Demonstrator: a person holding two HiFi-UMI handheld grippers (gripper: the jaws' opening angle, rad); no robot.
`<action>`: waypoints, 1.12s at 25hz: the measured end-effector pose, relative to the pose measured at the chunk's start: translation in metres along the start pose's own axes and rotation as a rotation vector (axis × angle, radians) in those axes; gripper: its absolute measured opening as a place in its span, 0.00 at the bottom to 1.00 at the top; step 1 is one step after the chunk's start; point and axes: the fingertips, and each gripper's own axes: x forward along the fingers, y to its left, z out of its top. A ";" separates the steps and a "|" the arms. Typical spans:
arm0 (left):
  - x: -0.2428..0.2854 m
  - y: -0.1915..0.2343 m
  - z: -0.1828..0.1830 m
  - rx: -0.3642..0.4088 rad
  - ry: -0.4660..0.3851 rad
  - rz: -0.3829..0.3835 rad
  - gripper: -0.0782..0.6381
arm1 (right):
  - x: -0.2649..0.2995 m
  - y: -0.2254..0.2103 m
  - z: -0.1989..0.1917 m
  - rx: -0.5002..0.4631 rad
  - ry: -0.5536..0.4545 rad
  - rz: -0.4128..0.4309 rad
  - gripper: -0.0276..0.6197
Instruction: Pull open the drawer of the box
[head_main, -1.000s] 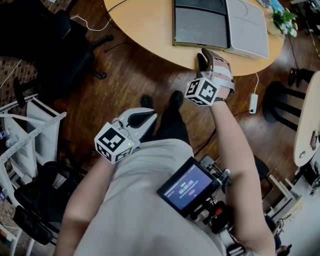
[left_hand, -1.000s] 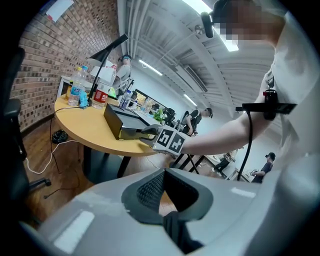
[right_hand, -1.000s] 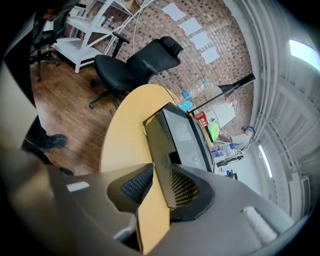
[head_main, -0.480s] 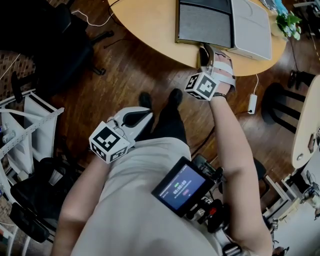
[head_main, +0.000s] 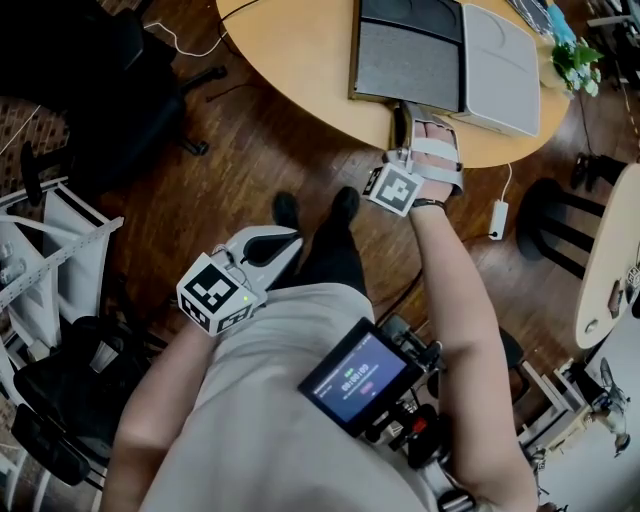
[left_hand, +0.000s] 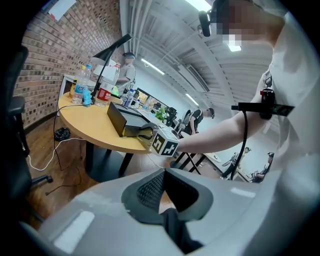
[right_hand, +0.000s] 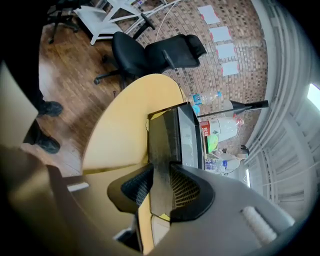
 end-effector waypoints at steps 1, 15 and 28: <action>0.000 0.000 0.000 -0.002 0.000 0.000 0.12 | 0.001 0.002 -0.001 -0.009 0.006 -0.001 0.19; 0.002 0.002 0.009 -0.006 -0.028 -0.009 0.12 | -0.009 0.008 0.000 0.004 0.029 0.356 0.24; 0.001 0.014 0.014 -0.017 -0.032 0.007 0.12 | -0.014 -0.008 -0.001 0.070 -0.006 0.170 0.24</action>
